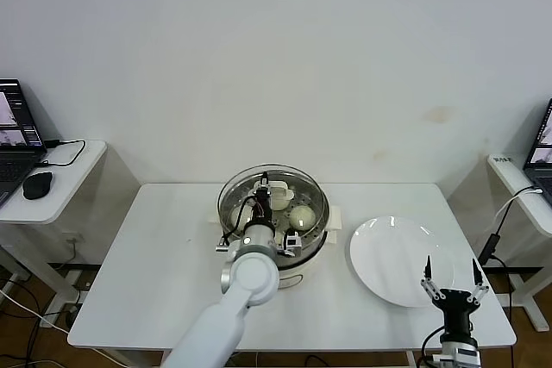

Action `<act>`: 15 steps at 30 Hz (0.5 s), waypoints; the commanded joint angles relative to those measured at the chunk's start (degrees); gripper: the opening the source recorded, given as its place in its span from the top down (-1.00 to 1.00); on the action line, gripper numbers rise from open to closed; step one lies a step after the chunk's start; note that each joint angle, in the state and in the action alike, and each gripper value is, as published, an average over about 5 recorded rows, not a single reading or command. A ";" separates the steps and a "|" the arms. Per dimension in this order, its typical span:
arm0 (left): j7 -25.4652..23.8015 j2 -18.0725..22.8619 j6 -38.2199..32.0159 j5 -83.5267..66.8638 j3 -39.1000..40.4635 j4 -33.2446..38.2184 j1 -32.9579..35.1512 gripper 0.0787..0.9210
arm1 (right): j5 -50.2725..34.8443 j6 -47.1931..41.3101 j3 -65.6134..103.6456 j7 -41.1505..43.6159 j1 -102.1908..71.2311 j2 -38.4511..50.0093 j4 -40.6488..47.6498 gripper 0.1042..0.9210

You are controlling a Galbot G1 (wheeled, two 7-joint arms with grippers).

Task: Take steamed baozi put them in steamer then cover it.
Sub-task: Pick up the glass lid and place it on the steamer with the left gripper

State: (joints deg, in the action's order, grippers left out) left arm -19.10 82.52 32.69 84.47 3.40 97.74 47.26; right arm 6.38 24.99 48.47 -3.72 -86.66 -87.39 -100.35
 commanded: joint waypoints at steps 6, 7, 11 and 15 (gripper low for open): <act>-0.05 1.84 -0.30 2.41 -0.18 -1.20 1.13 0.84 | -0.03 0.05 -0.23 0.03 -0.05 0.00 0.13 -0.76; -0.04 1.93 -0.31 2.48 -0.14 -1.10 1.19 0.84 | -0.02 0.05 -0.27 0.03 -0.05 -0.02 0.13 -0.76; 0.05 2.28 -0.38 2.77 -0.08 -1.07 1.42 0.84 | -0.02 0.09 -0.40 0.05 -0.10 -0.06 0.12 -0.76; 0.16 2.31 -0.54 2.94 -0.15 -0.93 1.85 0.84 | -0.02 0.16 -0.40 0.04 -0.20 -0.07 0.13 -0.76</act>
State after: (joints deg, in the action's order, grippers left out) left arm -18.93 84.44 32.20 86.83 3.13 96.94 48.81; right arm 6.33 25.08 48.07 -3.67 -86.86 -87.41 -100.22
